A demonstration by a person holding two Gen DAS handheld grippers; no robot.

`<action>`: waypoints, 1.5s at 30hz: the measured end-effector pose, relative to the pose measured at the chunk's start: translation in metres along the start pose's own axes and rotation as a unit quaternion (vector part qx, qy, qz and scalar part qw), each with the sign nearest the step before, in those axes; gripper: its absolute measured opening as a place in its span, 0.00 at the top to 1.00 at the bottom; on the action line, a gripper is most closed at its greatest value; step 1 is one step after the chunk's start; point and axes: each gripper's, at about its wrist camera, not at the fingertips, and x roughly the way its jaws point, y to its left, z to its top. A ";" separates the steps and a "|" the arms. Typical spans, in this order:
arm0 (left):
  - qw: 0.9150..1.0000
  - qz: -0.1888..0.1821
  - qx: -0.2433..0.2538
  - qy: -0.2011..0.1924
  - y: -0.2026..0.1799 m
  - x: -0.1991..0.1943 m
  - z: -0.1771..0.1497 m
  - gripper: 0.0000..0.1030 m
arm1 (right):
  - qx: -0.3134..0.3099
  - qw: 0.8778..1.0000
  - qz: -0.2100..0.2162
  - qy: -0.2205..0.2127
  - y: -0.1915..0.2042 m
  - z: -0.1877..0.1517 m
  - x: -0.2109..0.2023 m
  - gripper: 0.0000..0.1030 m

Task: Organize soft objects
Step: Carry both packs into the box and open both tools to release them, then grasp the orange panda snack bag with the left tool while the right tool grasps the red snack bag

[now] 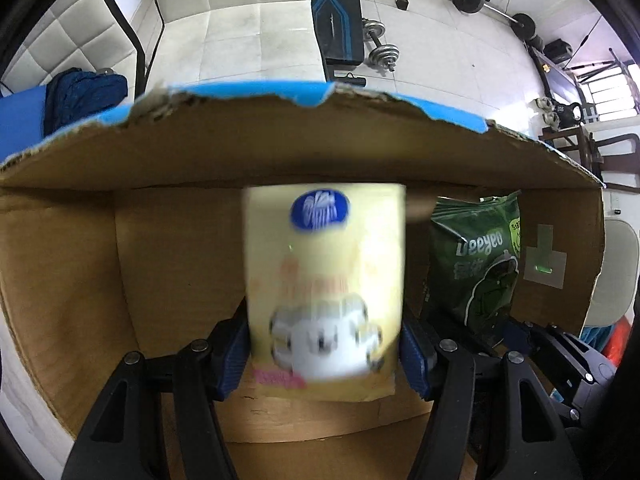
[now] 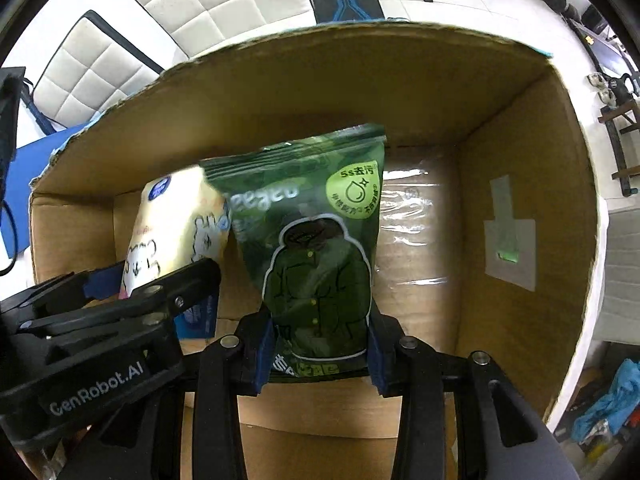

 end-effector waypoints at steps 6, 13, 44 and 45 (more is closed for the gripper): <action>1.000 0.002 -0.012 -0.005 0.003 -0.010 -0.002 0.39 | -0.022 1.000 -0.005 -0.007 0.016 0.000 -0.015 0.17; 0.999 0.007 -0.011 -0.037 0.009 -0.042 -0.022 0.24 | -0.031 0.999 -0.011 -0.018 0.020 -0.031 -0.052 0.00; 0.981 0.102 -0.148 -0.075 0.080 -0.034 -0.311 0.09 | 0.284 0.954 0.101 0.004 -0.099 -0.260 -0.001 0.10; 0.980 0.105 -0.151 -0.071 0.082 -0.028 -0.315 0.09 | 0.289 0.953 0.095 0.005 -0.099 -0.260 0.005 0.15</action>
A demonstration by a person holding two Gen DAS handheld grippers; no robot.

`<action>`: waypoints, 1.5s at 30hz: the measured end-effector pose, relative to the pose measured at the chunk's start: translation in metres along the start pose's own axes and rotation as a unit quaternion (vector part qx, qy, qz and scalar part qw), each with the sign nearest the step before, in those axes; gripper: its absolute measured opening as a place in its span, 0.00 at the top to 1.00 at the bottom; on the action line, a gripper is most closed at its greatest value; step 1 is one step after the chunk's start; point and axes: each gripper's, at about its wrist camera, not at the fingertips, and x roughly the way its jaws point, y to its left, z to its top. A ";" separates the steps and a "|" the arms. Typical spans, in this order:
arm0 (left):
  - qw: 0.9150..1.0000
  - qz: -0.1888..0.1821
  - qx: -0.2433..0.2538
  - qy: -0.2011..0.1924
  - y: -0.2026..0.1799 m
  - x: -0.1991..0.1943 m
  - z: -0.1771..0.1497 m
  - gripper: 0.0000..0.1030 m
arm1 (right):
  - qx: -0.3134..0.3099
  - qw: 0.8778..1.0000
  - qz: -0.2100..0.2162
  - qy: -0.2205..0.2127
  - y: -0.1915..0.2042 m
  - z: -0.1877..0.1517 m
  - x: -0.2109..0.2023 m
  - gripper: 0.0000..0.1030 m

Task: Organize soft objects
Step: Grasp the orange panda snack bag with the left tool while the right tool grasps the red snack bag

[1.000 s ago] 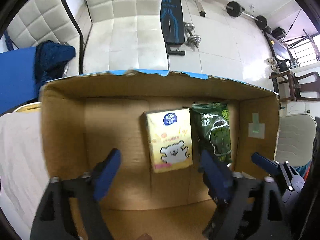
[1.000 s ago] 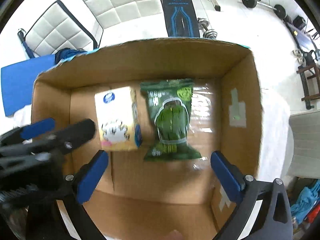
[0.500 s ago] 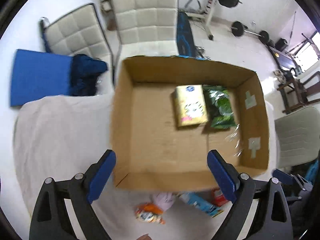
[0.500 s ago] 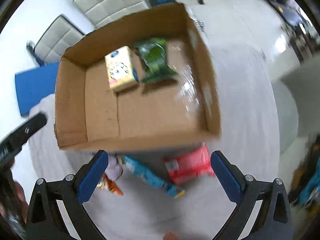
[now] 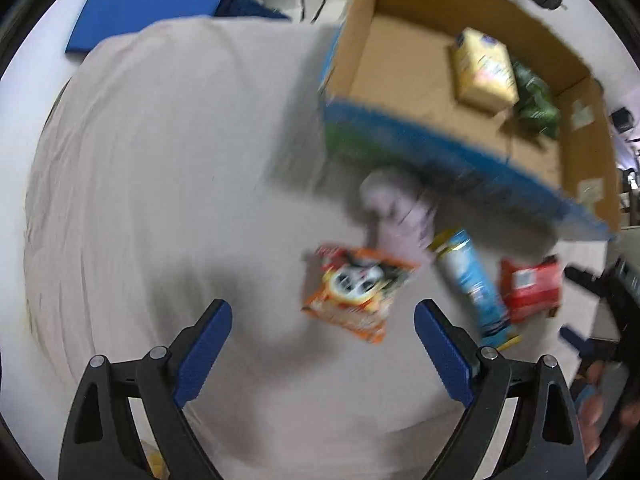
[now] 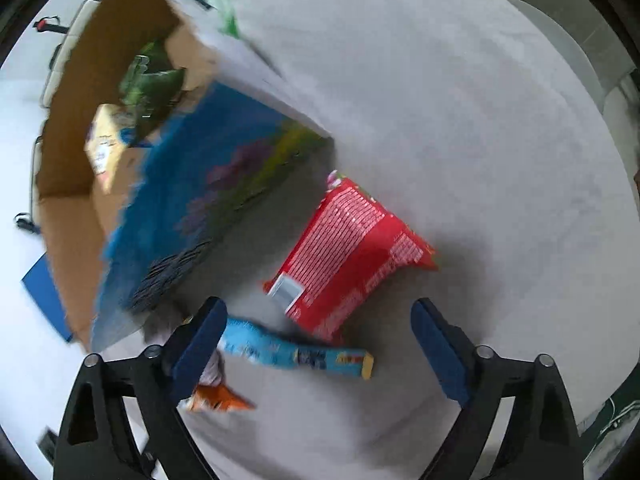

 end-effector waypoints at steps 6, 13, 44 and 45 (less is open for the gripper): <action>1.000 -0.008 -0.015 0.024 0.011 0.031 -0.014 0.09 | 0.033 0.999 0.017 -0.004 -0.008 -0.002 0.027 0.34; 0.998 -0.029 0.008 0.051 0.003 0.059 -0.019 0.09 | -0.002 1.000 -0.010 0.024 -0.013 -0.001 0.034 0.44; 0.991 -0.040 0.059 0.116 -0.031 0.087 -0.063 0.54 | -0.235 0.952 -0.156 0.120 -0.068 -0.025 0.033 0.49; 0.990 -0.035 0.064 0.122 -0.033 0.092 -0.068 0.54 | -0.240 0.951 -0.158 0.116 -0.068 -0.025 0.035 0.49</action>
